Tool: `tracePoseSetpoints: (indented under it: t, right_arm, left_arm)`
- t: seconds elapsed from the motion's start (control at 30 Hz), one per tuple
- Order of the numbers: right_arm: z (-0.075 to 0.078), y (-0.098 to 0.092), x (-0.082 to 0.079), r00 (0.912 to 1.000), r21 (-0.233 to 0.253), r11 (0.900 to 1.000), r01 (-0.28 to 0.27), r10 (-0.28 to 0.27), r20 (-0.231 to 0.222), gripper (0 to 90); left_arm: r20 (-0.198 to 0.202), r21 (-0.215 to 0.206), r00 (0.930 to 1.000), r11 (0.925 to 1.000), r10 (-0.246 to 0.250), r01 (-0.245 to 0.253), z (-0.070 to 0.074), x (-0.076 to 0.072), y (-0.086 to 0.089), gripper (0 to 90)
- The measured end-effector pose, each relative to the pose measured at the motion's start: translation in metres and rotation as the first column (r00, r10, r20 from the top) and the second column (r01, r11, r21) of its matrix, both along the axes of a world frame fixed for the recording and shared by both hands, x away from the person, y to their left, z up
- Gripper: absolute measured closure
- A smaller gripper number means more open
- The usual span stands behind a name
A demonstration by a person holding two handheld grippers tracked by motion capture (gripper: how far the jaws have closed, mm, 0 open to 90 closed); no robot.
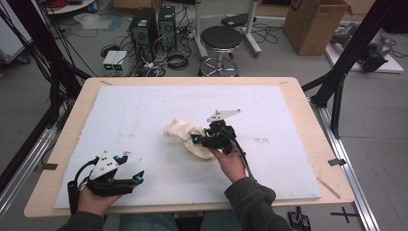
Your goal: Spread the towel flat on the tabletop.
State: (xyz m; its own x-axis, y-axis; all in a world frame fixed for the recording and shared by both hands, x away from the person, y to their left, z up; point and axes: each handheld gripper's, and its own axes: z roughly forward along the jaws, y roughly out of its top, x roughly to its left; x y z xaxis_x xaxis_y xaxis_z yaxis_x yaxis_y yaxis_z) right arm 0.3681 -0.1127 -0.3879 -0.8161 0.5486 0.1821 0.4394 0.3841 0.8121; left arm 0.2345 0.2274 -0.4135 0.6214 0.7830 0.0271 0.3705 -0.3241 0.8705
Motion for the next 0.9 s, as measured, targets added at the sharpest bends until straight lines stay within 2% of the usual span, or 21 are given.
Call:
tracePoseSetpoints:
  t: [0.17, 0.23, 0.27, 0.37, 0.43, 0.57, 0.6, 0.63, 0.67, 0.73, 0.77, 0.8, 0.83, 0.9]
  right_arm:
    - [-0.015, 0.015, 0.004, 0.9993, -0.041, 0.999, -0.007, 0.006, -0.036, 70.6]
    - [-0.026, 0.023, 0.008, 0.9985, -0.081, 0.997, -0.003, -0.002, -0.055, 69.4]
    - [-0.030, 0.025, 0.009, 0.9984, -0.087, 0.996, 0.002, -0.007, -0.057, 68.9]
    - [-0.038, 0.030, 0.012, 0.9986, -0.113, 0.994, -0.003, -0.003, -0.052, 66.7]
    - [-0.040, 0.030, 0.012, 0.9985, -0.115, 0.993, -0.004, -0.003, -0.054, 62.3]
    - [-0.036, 0.027, 0.012, 0.9994, -0.104, 0.995, -0.008, 0.005, -0.035, 49.1]
    - [-0.036, 0.027, 0.012, 0.9994, -0.104, 0.995, -0.008, 0.005, -0.035, 49.1]
    - [-0.031, 0.023, 0.011, 0.9995, -0.089, 0.996, -0.022, 0.020, -0.024, 43.2]
    - [-0.028, 0.020, 0.010, 0.9997, -0.082, 0.996, -0.022, 0.021, -0.016, 41.2]
    - [-0.022, 0.013, 0.007, 0.9996, -0.066, 0.997, -0.026, 0.027, 0.010, 38.4]
    - [-0.019, 0.009, 0.005, 0.9994, -0.058, 0.998, -0.025, 0.026, 0.023, 37.7]
    - [-0.019, 0.009, 0.005, 0.9994, -0.058, 0.998, -0.025, 0.026, 0.023, 37.7]
    - [-0.012, -0.003, 0.001, 0.9988, -0.039, 0.999, -0.019, 0.020, 0.045, 36.8]
    - [-0.010, -0.007, -0.001, 0.9986, -0.034, 0.999, -0.017, 0.019, 0.051, 36.7]
  left_arm:
    - [0.001, -0.008, 1.0000, 1.0000, -0.001, 0.001, 0.000, 0.001, -0.001, 22.4]
    - [0.002, -0.008, 1.0000, 1.0000, 0.000, 0.000, 0.000, 0.001, -0.001, 22.5]
    - [0.000, 0.000, 1.0000, 1.0000, -0.006, 0.006, 0.000, 0.002, 0.000, 22.5]
    - [0.001, -0.011, 1.0000, 0.9999, 0.001, -0.001, -0.001, 0.002, 0.000, 22.6]
    - [0.000, -0.013, 1.0000, 0.9999, 0.002, -0.002, -0.001, 0.003, 0.000, 22.8]
    - [-0.003, -0.018, 1.0000, 0.9998, -0.001, 0.001, 0.000, 0.003, 0.000, 23.3]
    - [-0.002, -0.016, 1.0000, 0.9999, -0.002, 0.002, 0.000, 0.003, -0.001, 23.3]
    - [-0.003, -0.020, 1.0000, 0.9998, -0.002, 0.002, 0.000, 0.003, -0.002, 23.6]
    - [-0.002, -0.016, 1.0000, 0.9999, -0.007, 0.007, 0.000, 0.004, -0.002, 23.9]
    - [-0.007, -0.025, 0.9999, 0.9996, -0.009, 0.009, 0.000, 0.004, -0.004, 24.3]
    - [-0.003, -0.043, 0.9999, 0.9989, -0.016, 0.016, 0.002, 0.005, -0.006, 24.4]
    - [-0.003, -0.043, 0.9999, 0.9989, -0.016, 0.016, 0.002, 0.005, -0.006, 25.1]
    - [-0.002, -0.047, 0.9997, 0.9986, -0.023, 0.023, 0.003, 0.006, -0.008, 26.2]
    - [-0.006, -0.055, 0.9993, 0.9978, -0.038, 0.037, 0.004, 0.007, -0.012, 26.6]
